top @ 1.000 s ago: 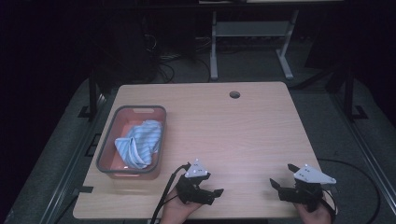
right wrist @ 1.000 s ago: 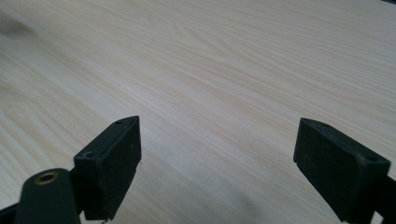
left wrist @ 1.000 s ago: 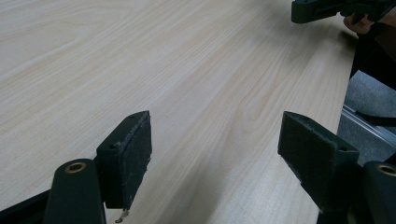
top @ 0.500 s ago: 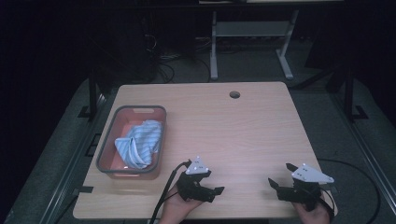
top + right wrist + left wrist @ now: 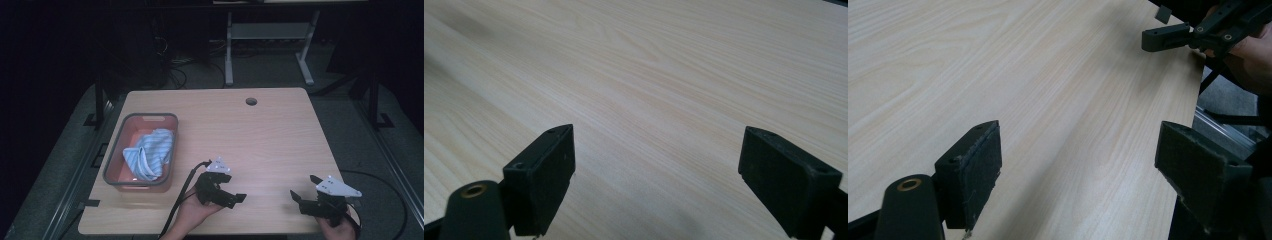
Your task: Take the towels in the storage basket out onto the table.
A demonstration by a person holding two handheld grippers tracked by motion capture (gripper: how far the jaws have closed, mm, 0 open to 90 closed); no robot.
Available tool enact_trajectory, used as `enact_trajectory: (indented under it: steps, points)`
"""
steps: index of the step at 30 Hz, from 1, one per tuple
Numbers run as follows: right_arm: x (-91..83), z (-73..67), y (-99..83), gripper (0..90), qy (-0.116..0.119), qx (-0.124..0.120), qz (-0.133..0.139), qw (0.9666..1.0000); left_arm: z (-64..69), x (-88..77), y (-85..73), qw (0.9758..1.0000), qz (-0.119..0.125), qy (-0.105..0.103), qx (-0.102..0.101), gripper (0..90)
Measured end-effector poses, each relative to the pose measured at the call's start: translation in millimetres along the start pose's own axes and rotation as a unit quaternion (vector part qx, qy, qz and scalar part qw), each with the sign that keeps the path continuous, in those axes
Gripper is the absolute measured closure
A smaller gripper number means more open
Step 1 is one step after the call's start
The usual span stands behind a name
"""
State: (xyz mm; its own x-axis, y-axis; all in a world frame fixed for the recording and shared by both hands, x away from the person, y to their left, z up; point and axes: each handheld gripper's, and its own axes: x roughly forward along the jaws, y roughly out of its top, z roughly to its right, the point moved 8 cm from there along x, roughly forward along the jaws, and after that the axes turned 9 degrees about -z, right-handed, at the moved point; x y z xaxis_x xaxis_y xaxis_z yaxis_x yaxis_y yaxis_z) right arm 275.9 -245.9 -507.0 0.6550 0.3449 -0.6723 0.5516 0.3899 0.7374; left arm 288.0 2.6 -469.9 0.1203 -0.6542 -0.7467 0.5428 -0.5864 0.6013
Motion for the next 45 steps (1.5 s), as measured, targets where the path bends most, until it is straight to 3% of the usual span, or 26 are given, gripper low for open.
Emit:
enact_trajectory:
  steps: [8, 22, 45]
  points:
    - [0.6, 0.0, 0.6, 14.6, 0.001, -0.001, 0.000, 1.0000, -7.6, -6.4, 16.1, 0.9999, -0.013, -0.002, 0.001, 18.1]
    - [0.2, -0.5, 1.1, 14.6, 0.000, -0.005, -0.001, 1.0000, -20.8, -31.0, 41.2, 1.0000, -0.003, 0.002, -0.006, 19.0]
    - [-2.9, 1.1, 1.6, 14.5, -0.001, -0.002, 0.003, 1.0000, -49.1, -76.8, 62.1, 0.9992, 0.007, 0.026, -0.028, 19.3]
